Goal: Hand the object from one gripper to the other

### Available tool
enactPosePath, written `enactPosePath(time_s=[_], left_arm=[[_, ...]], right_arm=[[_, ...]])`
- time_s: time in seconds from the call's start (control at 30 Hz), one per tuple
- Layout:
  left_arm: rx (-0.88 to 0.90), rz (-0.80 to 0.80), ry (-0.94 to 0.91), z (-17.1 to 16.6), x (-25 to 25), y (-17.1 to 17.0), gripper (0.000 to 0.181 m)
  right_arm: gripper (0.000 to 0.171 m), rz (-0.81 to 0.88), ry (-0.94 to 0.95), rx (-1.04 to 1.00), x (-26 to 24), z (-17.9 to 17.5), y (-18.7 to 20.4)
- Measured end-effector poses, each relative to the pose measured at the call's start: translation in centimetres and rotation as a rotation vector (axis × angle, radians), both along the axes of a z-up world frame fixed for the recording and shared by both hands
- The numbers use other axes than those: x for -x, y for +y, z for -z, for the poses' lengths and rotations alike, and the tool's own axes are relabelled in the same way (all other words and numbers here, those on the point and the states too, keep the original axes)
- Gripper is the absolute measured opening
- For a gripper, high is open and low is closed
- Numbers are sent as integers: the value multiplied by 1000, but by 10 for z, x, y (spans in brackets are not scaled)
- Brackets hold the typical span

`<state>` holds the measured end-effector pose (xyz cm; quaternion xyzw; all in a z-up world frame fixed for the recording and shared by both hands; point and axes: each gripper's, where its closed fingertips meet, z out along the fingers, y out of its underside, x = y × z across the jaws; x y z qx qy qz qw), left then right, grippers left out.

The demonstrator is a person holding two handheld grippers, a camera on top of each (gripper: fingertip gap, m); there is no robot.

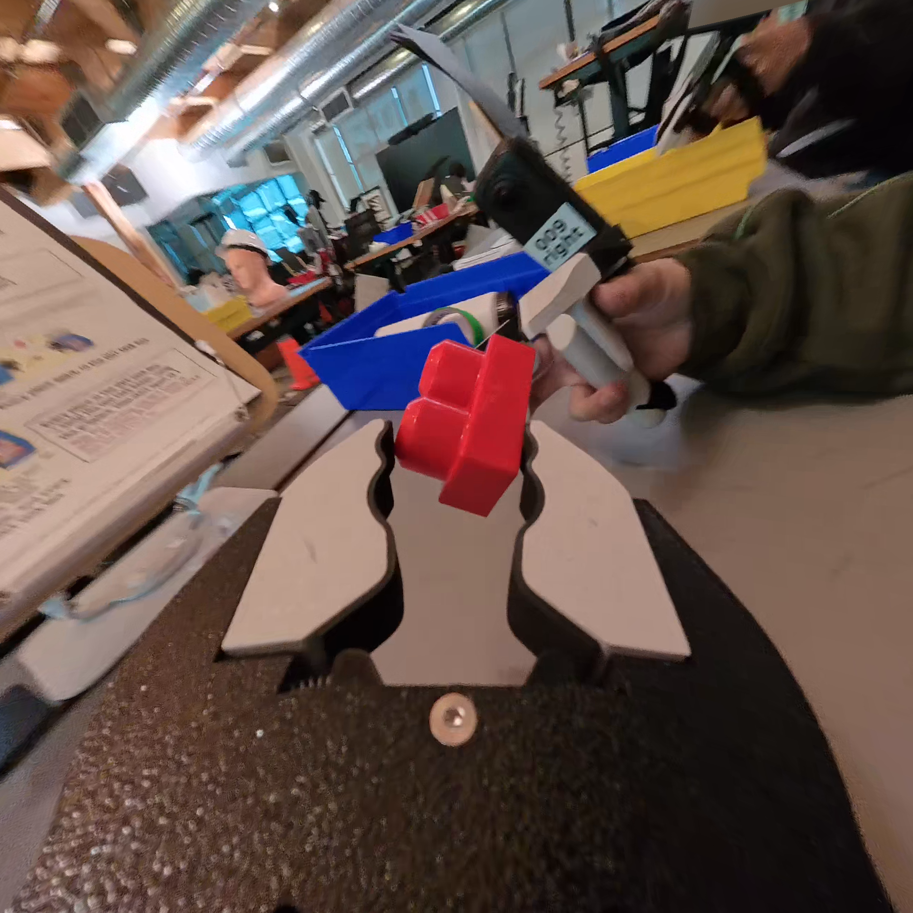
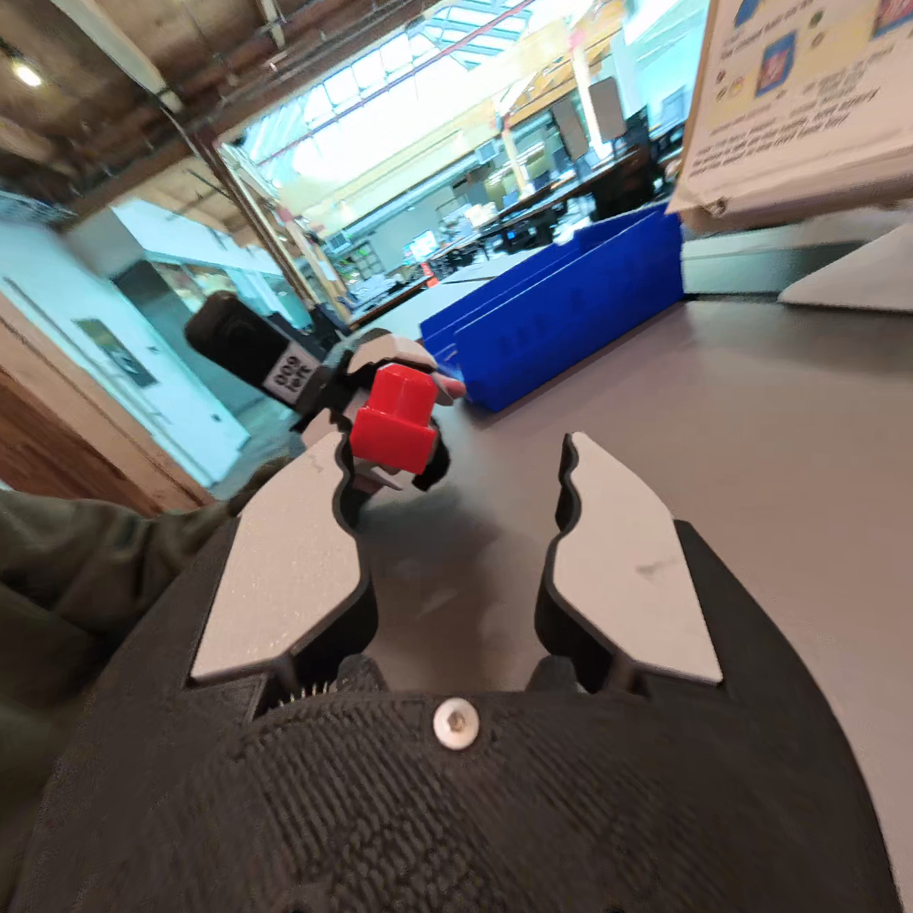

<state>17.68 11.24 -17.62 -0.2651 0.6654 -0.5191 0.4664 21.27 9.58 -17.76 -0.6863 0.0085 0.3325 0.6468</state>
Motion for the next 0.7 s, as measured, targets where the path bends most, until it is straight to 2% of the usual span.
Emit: enactPosePath(time_s=[0.07,0.13,0.23,0.33,0.4,0.53,0.7], left_arm=[[60,28,57,4,0,-1,48],[86,45,119,12,-1,-2,48],[99,78,175,19,-1,-7,48],[142,112,218,21,0,-11,48],[164,127,213,19,1,-12,48],[162,164,212,17,5,-17,48],[157,151,189,15,4,-15,48]], right_arm=[[76,-58,18,0,8,2,0],[79,-73,-61,-14,16,5,0],[76,-70,-246,-45,26,8,0],[83,2,-466,-138,27,5,-1],[68,15,-548,-215,30,-2,-4],[46,-44,-565,-196,37,5,-6],[45,-69,-564,-150,37,7,-6]])
